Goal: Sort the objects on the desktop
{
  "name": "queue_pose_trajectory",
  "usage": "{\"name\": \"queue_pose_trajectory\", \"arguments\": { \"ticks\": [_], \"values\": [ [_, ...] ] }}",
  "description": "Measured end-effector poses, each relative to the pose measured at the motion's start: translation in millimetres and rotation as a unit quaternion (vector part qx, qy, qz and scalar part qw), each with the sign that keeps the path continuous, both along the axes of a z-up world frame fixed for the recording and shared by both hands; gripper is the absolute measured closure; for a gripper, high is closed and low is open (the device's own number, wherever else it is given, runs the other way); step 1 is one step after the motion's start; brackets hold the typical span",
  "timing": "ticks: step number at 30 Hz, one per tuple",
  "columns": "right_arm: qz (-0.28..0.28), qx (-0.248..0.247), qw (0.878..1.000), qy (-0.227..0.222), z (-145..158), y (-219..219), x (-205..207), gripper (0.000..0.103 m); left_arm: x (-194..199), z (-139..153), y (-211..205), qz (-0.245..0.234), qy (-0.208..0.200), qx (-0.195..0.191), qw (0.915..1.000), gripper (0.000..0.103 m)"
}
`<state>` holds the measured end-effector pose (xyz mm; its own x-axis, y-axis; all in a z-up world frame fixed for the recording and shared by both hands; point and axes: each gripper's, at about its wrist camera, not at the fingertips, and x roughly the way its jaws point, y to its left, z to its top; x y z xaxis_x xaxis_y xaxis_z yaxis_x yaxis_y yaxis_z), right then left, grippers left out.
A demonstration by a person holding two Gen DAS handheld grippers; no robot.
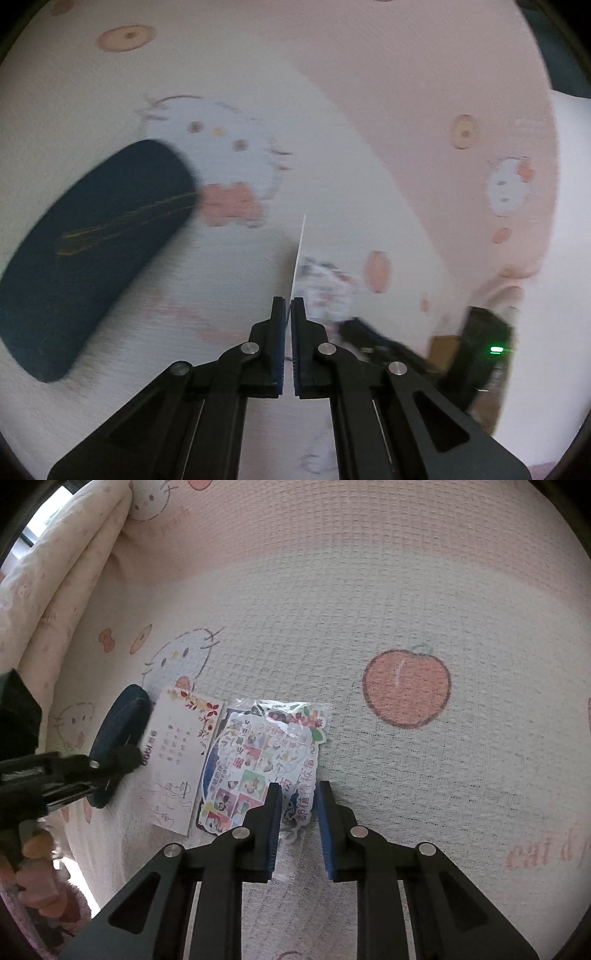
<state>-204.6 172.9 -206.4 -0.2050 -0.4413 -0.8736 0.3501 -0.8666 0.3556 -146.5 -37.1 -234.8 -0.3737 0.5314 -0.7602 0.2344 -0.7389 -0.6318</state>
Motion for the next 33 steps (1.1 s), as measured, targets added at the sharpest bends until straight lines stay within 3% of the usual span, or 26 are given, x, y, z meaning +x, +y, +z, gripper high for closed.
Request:
{"name": "queue_pose_trajectory", "arguments": {
  "ticks": [5, 10, 15, 19, 24, 26, 29, 33],
  "values": [
    [0.001, -0.004, 1.000, -0.004, 1, 3, 0, 0.086, -16, -10, 38, -0.050, 0.010, 0.042, 0.9978, 0.099],
    [-0.016, -0.039, 0.999, -0.028, 2, 18, -4, 0.086, -27, -49, 64, -0.070, -0.031, 0.018, 0.9969, 0.101],
    [-0.037, -0.074, 0.996, -0.038, 5, 33, -7, 0.086, -27, -48, 60, -0.069, -0.022, 0.009, 0.9973, 0.103],
    [-0.037, -0.067, 0.996, -0.041, 4, 26, -12, 0.086, -26, -48, 59, -0.069, -0.023, 0.010, 0.9973, 0.103],
    [-0.003, -0.005, 1.000, 0.009, 10, 0, -10, 0.085, -27, -48, 58, -0.074, -0.019, 0.007, 0.9971, 0.103],
    [-0.007, -0.002, 1.000, 0.030, 14, 0, -7, 0.085, -28, -49, 59, -0.079, -0.016, 0.000, 0.9967, 0.103],
    [0.017, -0.006, 0.995, 0.098, 36, -3, 2, 0.086, -30, -50, 60, -0.082, -0.012, -0.003, 0.9965, 0.103],
    [0.046, -0.023, 0.995, 0.080, 32, -13, 0, 0.090, -31, -49, 56, -0.076, -0.014, 0.002, 0.9970, 0.103]
  ]
}}
